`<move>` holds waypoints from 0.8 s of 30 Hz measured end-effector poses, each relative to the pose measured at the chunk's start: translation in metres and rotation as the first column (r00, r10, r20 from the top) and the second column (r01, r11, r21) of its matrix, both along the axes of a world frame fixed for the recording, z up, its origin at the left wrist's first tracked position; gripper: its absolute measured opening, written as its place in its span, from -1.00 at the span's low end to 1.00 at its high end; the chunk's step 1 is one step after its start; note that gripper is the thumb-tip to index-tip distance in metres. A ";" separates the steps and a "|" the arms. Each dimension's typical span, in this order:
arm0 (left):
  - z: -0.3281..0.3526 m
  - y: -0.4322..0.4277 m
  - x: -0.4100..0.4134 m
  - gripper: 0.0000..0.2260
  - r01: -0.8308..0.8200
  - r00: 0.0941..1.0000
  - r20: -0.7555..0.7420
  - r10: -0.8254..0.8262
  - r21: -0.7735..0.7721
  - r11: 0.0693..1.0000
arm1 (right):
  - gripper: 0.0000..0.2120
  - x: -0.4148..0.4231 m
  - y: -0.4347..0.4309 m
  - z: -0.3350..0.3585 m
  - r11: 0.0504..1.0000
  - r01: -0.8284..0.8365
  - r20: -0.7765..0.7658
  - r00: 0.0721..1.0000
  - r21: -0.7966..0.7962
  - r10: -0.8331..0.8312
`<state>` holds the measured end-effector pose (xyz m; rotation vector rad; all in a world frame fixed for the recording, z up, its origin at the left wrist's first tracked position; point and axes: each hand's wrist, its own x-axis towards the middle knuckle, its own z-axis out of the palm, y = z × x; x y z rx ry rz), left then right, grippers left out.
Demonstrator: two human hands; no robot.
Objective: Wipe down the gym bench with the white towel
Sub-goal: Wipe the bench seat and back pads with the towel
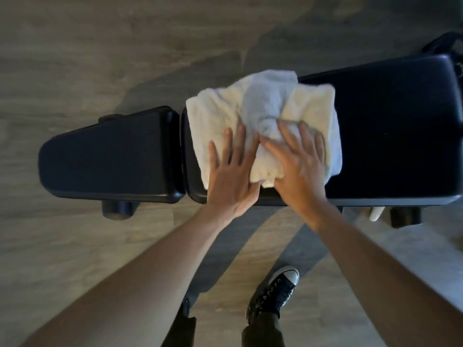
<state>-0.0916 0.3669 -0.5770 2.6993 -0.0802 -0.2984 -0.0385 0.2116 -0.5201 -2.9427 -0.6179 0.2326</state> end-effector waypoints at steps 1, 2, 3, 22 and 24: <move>-0.001 -0.004 -0.017 -0.27 0.006 1.000 0.012 -0.006 -0.021 1.000 | -0.25 -0.019 -0.007 -0.001 1.000 0.014 0.014 1.000 -0.001 -0.014; -0.002 -0.009 -0.035 -0.29 0.016 1.000 0.021 -0.015 -0.038 0.999 | -0.24 -0.039 -0.014 -0.001 0.999 0.029 0.036 0.999 0.013 -0.030; -0.003 -0.014 -0.053 -0.32 0.031 0.999 0.028 -0.029 -0.054 0.998 | -0.29 -0.059 -0.021 -0.002 0.998 0.044 0.063 0.997 0.043 -0.046; 0.047 -0.054 0.152 -0.33 0.026 0.950 -0.312 -0.024 0.002 1.000 | -0.44 0.152 -0.056 0.030 0.996 -0.006 -0.179 0.984 -0.093 -0.011; 0.049 -0.057 0.161 -0.32 0.041 0.939 -0.344 -0.032 0.019 0.999 | -0.48 0.155 -0.059 0.031 0.998 0.029 -0.200 0.979 -0.060 -0.041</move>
